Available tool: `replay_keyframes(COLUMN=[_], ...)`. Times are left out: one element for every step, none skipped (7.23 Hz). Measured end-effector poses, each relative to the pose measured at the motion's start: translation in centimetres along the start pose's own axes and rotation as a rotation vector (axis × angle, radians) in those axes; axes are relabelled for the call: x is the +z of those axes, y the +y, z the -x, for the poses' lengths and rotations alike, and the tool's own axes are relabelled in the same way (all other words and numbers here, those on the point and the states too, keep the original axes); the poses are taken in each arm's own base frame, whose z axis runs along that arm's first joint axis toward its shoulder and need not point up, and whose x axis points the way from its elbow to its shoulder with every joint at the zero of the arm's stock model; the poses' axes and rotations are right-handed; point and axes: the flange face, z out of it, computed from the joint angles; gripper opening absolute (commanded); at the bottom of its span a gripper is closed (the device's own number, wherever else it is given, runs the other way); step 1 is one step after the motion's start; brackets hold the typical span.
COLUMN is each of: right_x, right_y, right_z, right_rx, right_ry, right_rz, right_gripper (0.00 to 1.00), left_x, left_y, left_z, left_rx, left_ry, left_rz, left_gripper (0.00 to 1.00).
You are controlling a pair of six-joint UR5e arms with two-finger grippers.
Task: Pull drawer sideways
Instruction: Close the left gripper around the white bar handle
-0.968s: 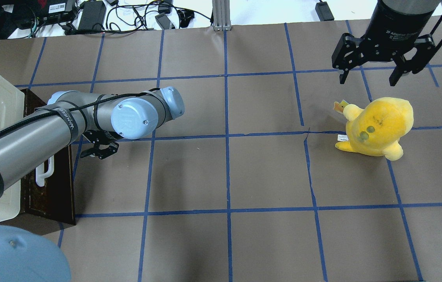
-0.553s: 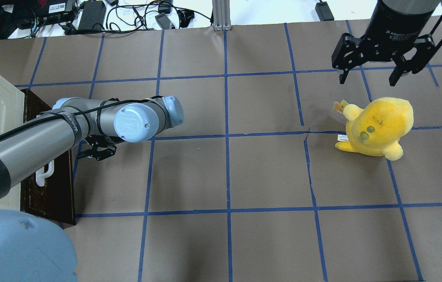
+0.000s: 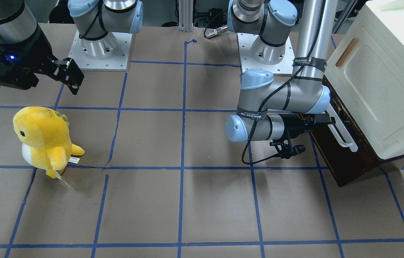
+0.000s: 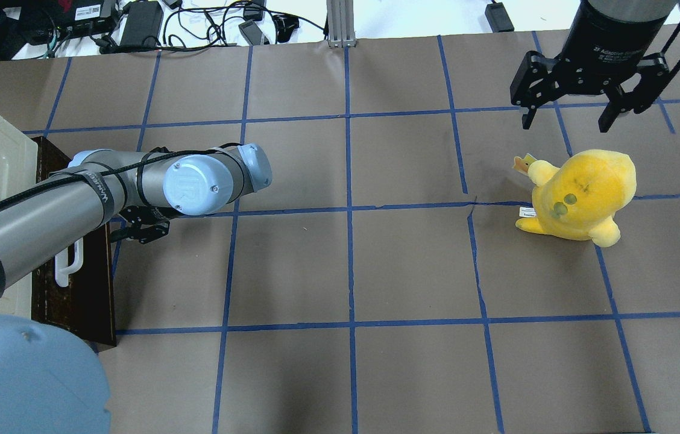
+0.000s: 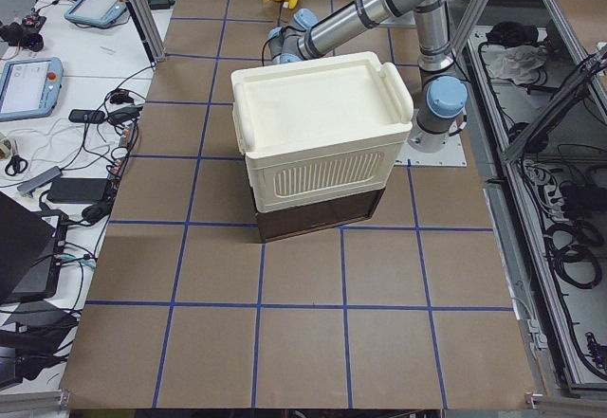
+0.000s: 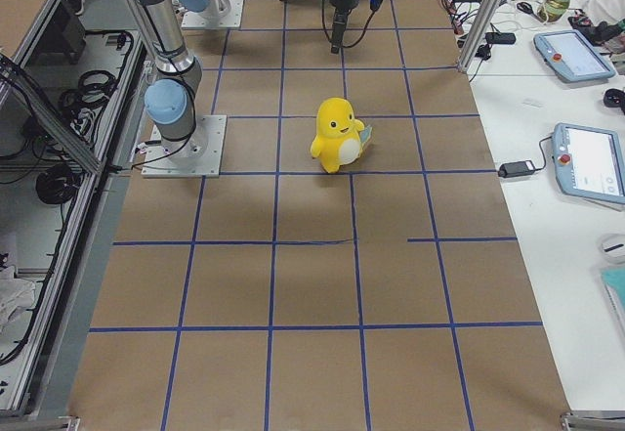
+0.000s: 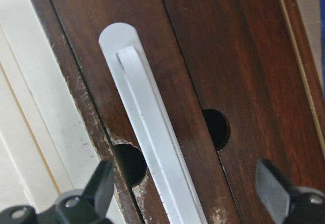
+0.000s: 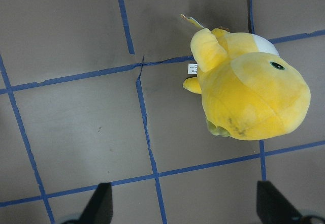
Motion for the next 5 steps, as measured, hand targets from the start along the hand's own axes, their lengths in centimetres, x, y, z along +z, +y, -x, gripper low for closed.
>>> replay_keyframes(right_x=[0.0, 0.0, 0.0, 0.0, 0.0], right_y=[0.0, 0.0, 0.0, 0.0, 0.0], right_z=[0.0, 0.0, 0.0, 0.0, 0.0], right_rx=[0.000, 0.000, 0.000, 0.000, 0.000], right_ry=[0.000, 0.000, 0.000, 0.000, 0.000], right_rz=[0.000, 0.000, 0.000, 0.000, 0.001], right_gripper=[1.00, 1.00, 1.00, 1.00, 1.00], left_x=[0.6, 1.6, 2.2, 2.4, 2.5], left_y=[-0.1, -0.2, -0.3, -0.3, -0.4], left_z=[0.3, 0.6, 0.7, 0.7, 0.6], left_rx=[-0.016, -0.019, -0.017, -0.015, -0.012], left_ry=[0.003, 0.005, 0.005, 0.005, 0.004], left_rz=[0.015, 0.037, 0.051, 0.057, 0.060], left_gripper=[0.87, 0.76, 0.71, 0.51, 0.36])
